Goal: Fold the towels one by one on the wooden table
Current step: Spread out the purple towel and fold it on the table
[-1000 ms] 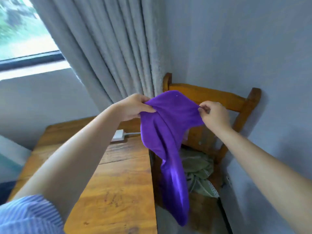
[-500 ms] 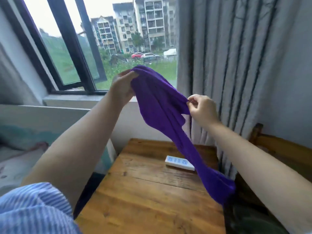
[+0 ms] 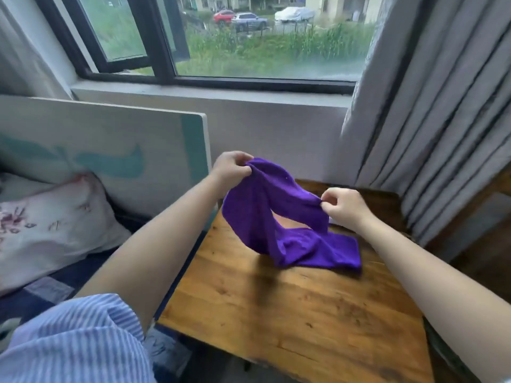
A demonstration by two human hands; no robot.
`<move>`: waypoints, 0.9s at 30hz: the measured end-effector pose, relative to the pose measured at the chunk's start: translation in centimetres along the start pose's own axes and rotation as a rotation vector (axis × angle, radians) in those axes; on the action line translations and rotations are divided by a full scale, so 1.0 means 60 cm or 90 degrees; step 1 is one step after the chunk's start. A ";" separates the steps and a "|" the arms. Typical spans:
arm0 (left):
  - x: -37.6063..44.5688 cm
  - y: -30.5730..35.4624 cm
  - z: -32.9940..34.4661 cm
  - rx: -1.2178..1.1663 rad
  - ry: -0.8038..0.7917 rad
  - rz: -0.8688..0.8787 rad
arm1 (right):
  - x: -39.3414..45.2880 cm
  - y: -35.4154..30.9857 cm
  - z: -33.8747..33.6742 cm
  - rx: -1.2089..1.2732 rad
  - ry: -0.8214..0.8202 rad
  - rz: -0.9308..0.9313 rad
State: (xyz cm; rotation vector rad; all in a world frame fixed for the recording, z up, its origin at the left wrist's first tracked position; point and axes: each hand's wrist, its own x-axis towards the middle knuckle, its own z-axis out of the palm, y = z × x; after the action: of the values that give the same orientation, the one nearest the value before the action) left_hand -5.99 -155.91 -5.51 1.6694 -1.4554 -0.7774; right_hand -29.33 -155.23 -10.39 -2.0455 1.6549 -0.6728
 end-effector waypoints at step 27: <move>-0.085 -0.444 0.185 0.217 -0.176 -0.526 | -0.029 0.128 0.423 -0.242 -0.450 -0.101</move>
State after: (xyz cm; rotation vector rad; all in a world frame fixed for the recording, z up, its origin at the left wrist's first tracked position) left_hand -2.46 -151.37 -34.25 2.5616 -1.0747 -1.2871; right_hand -20.17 -154.47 -35.32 -2.3043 1.2619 0.3395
